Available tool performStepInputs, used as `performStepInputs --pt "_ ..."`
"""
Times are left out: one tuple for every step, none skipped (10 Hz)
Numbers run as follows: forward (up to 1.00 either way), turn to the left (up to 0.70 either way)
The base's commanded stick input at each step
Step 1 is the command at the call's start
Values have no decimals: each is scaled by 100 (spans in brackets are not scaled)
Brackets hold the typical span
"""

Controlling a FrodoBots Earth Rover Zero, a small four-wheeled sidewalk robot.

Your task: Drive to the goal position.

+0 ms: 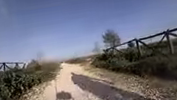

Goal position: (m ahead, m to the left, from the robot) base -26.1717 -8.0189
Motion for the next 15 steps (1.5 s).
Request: performStepInputs --pt "0 -70" --pt "0 -70" --pt "0 -70" --pt "0 -70" --pt "0 -70" --pt "0 -70" --pt "0 -70" --pt "0 -70" --pt "0 -70" --pt "0 -70" --pt "0 -70" --pt "0 -70" --pt "0 -70" --pt "0 -70" --pt "0 -70"
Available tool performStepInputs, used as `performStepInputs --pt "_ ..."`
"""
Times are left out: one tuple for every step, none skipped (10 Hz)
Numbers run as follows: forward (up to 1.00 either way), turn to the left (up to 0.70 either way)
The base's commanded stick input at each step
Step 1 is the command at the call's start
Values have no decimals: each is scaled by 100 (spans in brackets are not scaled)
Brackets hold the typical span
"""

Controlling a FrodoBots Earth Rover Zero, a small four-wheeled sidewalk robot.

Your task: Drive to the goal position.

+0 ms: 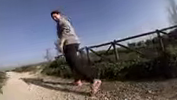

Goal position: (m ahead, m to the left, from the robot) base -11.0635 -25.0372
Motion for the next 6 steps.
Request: performStepInputs --pt "0 -70" --pt "0 -70" --pt "0 -70" --pt "0 -70" --pt "0 -70" --pt "0 -70"
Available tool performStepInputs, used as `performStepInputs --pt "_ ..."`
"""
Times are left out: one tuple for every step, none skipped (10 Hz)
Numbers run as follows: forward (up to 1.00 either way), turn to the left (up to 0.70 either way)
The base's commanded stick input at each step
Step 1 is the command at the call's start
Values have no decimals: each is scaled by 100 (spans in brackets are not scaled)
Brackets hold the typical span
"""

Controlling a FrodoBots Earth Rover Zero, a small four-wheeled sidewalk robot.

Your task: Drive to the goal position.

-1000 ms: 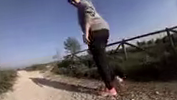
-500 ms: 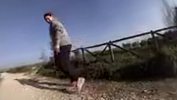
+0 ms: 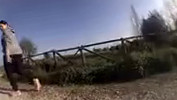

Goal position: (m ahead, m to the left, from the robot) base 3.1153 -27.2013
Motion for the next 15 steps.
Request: performStepInputs --pt "0 -70" --pt "0 -70" --pt "0 -70" --pt "0 -70" --pt "0 -70" --pt "0 -70" --pt "0 -70" --pt "0 -70" --pt "0 -70" --pt "0 -70" --pt "0 -70" --pt "0 -70" --pt "0 -70" --pt "0 -70" --pt "0 -70"
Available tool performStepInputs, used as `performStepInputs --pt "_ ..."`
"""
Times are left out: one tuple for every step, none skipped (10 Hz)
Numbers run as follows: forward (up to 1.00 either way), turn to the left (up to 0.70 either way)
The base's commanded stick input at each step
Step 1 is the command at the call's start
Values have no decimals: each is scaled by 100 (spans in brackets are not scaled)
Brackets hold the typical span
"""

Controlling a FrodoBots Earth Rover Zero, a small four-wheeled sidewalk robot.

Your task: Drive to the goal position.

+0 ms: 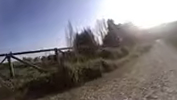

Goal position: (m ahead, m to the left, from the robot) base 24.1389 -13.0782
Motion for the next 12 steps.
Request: performStepInputs --pt "0 -50" --pt "0 -4" --pt "0 0" --pt "0 0" --pt "0 0" --pt "0 0" --pt "0 0" --pt "0 0" --pt "0 -18" --pt "0 -45" --pt "0 -50" --pt "0 -50"
